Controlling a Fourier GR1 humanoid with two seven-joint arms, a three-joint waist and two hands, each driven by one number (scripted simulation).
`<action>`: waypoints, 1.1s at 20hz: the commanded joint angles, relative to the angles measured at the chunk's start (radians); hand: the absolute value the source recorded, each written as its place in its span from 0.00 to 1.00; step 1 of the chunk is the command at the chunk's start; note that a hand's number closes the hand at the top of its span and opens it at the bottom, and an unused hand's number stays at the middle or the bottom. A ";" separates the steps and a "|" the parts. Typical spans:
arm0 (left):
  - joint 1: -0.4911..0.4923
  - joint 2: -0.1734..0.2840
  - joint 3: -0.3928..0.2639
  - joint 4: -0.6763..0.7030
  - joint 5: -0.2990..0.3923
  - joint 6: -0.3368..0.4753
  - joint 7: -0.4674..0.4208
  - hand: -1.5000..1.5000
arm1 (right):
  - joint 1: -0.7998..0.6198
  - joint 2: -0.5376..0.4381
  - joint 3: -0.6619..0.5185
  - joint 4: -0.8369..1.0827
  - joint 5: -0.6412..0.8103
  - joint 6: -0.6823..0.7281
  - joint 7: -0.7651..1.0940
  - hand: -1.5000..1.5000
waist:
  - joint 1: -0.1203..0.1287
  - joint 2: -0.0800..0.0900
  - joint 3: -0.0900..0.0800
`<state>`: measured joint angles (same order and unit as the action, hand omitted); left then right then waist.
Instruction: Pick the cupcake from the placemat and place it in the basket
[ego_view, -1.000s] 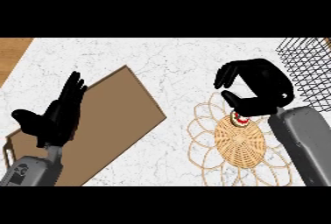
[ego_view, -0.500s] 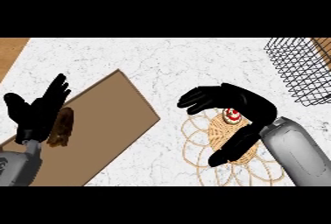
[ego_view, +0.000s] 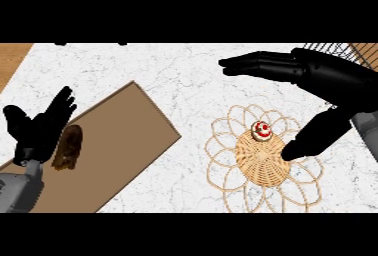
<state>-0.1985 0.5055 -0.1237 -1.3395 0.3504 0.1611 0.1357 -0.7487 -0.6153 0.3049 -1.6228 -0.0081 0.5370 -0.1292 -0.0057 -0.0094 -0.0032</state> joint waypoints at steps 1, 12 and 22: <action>0.008 -0.009 0.000 -0.006 -0.003 -0.001 -0.009 0.50 | -0.134 -0.136 -0.061 0.019 0.089 0.030 0.151 0.00 | 0.005 0.001 0.000; -0.029 -0.050 -0.010 -0.004 -0.055 0.015 0.005 0.50 | -0.357 -0.224 -0.049 0.336 0.020 0.495 0.123 0.00 | 0.031 0.018 0.002; -0.004 -0.037 0.045 0.008 -0.051 -0.036 -0.004 0.50 | -0.184 -0.265 -0.166 0.393 0.035 0.481 -0.136 0.00 | 0.017 0.015 0.004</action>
<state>-0.2060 0.4720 -0.0896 -1.3479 0.3129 0.1273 0.1416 -0.9836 -0.8786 0.1798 -1.2701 0.0025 0.9859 -0.1101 0.0117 0.0043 0.0005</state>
